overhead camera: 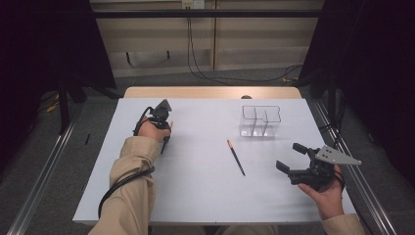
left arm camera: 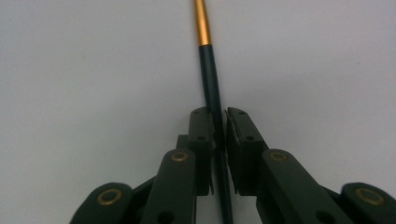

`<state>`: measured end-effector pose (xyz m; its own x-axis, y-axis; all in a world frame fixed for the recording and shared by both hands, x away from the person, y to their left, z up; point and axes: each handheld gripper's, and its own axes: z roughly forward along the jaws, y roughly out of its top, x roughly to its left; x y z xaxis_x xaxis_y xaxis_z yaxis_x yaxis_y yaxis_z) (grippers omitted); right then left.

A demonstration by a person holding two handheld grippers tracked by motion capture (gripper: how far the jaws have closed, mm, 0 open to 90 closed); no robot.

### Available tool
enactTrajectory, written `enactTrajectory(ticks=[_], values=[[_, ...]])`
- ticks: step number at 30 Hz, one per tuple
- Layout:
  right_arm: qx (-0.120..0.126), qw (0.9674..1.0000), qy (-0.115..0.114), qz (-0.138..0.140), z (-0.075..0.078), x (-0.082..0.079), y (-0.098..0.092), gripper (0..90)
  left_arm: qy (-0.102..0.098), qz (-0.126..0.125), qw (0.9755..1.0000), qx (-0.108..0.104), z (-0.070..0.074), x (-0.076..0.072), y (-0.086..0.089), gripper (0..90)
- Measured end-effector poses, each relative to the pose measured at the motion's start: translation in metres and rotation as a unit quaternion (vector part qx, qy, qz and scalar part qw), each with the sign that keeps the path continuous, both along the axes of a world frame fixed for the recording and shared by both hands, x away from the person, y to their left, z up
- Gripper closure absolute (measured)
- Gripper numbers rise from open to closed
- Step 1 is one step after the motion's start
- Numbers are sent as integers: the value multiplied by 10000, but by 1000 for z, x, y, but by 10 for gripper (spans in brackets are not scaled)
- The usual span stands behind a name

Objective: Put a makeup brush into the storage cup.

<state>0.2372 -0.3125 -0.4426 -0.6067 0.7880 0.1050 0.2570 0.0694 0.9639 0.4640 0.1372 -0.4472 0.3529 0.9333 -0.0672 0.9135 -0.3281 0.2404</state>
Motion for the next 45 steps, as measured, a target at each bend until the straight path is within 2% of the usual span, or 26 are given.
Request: enactTrajectory(ticks=[11, 12, 16, 17, 21, 26, 35, 41, 45], values=[[13, 10000, 6, -20, 0, 0, 1, 42, 140, -137, 9998, 52, 1, -2, 1, 797], [11, 10000, 3, -20, 0, 0, 1, 42, 197, -159, 9997, 66, 2, -2, 2, 792], [-7, 10000, 9, -16, 0, 0, 1, 42, 167, -150, 9997, 91, 1, -3, 1, 791], [-9, 10000, 8, -15, 0, 0, 1, 42, 186, -208, 9995, 159, 1, -3, 0, 795], [-23, 10000, 9, -27, 0, 0, 1, 43, 209, -182, 9992, 289, 1, -3, -3, 831], [-30, 10000, 14, -22, 0, 0, 0, 43, 233, -170, 9992, 292, 1, -3, -4, 845], [-27, 10000, 36, -12, -1, 0, 0, 42, 181, -100, 9997, 136, 1, -3, 0, 846], [-38, 10000, 29, -20, -1, 0, 0, 43, 129, -62, 9998, -105, 1, -5, 7, 846], [-36, 10000, 19, -31, -1, 0, 0, 42, 7, -27, 9996, -287, 3, -7, 9, 846]])
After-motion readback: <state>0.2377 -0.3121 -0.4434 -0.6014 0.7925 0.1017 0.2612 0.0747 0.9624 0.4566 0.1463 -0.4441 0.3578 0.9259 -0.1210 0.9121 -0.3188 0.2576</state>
